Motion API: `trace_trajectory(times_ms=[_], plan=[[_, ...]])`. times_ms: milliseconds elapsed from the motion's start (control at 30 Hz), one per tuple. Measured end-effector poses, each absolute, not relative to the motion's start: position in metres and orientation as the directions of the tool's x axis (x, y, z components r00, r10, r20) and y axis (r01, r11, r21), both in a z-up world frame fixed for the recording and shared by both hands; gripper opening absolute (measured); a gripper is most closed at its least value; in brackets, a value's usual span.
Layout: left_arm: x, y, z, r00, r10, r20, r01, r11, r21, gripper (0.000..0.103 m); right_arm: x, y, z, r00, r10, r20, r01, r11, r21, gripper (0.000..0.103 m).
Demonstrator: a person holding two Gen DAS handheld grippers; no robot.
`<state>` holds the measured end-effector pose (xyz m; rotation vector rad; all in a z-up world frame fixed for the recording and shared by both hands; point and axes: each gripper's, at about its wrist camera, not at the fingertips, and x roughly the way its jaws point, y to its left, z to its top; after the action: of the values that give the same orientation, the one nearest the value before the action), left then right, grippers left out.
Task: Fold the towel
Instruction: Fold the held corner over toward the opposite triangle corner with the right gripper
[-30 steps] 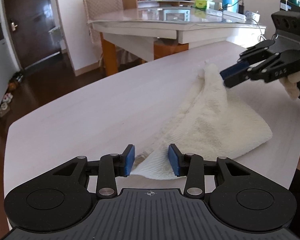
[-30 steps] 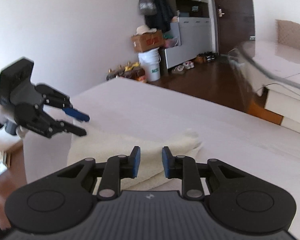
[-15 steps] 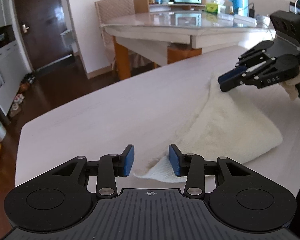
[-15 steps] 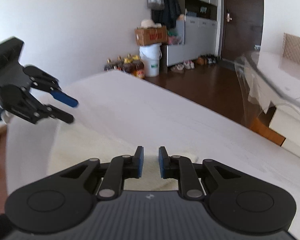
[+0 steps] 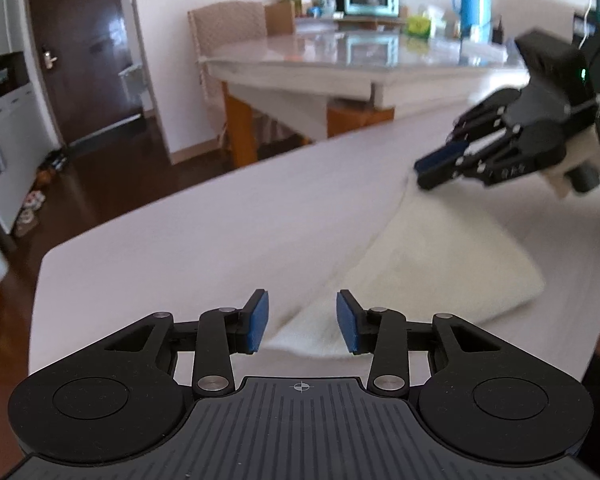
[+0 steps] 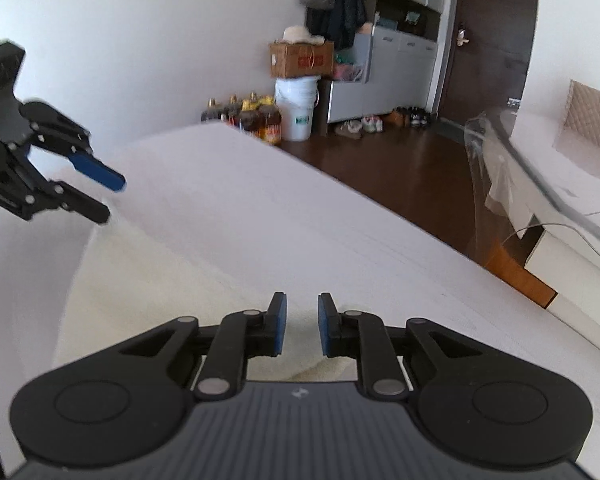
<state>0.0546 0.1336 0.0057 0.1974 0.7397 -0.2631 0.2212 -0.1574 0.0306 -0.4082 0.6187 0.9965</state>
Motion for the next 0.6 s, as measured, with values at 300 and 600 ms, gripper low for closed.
trace_trajectory(times_ms=[300, 600], plan=[[0.084, 0.125, -0.001, 0.695, -0.194, -0.692, 0.34, 0.937, 0.079, 0.042, 0.203, -0.177, 0.026, 0.459, 0.595, -0.66, -0.811, 0.584, -0.039, 0.018], [0.113, 0.089, -0.004, 0.665, -0.292, -0.688, 0.465, 0.882, 0.074, 0.042, 0.173, -0.223, 0.027, 0.547, 0.502, -0.67, -0.692, 0.721, -0.025, 0.018]])
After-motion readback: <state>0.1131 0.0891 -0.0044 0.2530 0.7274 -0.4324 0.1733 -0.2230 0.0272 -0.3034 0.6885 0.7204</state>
